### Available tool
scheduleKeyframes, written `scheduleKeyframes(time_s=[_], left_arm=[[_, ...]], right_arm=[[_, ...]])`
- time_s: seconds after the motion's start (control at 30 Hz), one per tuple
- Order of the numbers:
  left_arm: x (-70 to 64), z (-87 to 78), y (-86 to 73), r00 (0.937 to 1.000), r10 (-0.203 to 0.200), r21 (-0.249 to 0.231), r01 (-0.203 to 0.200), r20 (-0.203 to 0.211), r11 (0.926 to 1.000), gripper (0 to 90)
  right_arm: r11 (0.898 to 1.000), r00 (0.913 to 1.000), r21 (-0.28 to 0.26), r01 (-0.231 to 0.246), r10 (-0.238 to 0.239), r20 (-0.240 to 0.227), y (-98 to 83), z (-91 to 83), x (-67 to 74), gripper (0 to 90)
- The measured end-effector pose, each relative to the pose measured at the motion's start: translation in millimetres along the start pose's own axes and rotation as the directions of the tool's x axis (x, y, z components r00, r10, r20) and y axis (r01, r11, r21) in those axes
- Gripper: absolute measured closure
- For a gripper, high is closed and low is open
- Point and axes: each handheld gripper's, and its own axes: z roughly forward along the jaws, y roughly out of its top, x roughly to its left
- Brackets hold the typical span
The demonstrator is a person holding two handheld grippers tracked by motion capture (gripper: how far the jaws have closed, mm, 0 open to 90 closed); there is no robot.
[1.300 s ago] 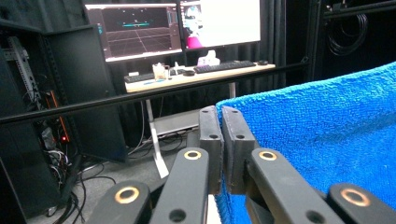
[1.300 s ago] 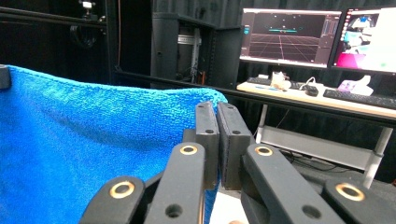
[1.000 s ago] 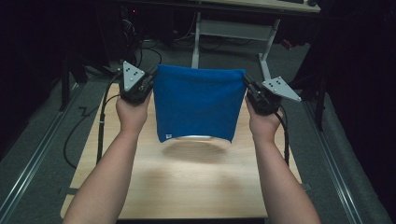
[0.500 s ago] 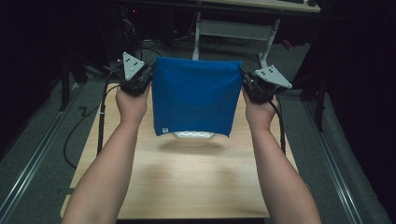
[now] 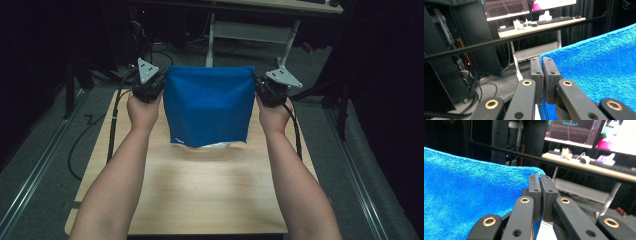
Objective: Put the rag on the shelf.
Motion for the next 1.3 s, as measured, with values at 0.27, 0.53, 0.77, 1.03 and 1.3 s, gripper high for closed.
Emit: scheduleKeyframes(time_s=[0.27,0.53,0.77,1.03,1.3], left_arm=[[-3.2,13.6,-35.3,0.9996,-0.009,0.076,0.007,0.026,0.9971,87.9],[-7.1,19.1,-60.5,0.9983,-0.019,0.147,0.011,0.055,0.9891,87.8],[-10.6,18.4,-88.1,0.9955,-0.050,0.197,0.033,0.081,0.9798,87.8],[-20.9,13.9,-108.4,0.9908,-0.054,0.224,0.026,0.124,0.9742,87.9],[-27.8,11.7,-126.8,0.9856,-0.077,0.256,0.037,0.150,0.9659,87.8]], right_arm=[[0.997,0.9999,0.076,-0.005,0.006,-0.009,-30.9,14.0,0.8,88.4],[0.991,0.9998,0.136,-0.007,0.010,-0.020,-57.6,19.3,1.7,88.4],[0.986,0.9993,0.167,-0.015,0.020,-0.030,-78.2,20.7,7.3,88.4],[0.977,0.9988,0.211,-0.029,0.037,-0.033,-106.2,19.7,10.4,88.4],[0.973,0.9986,0.230,-0.025,0.035,-0.040,-121.0,16.0,15.2,88.3]])
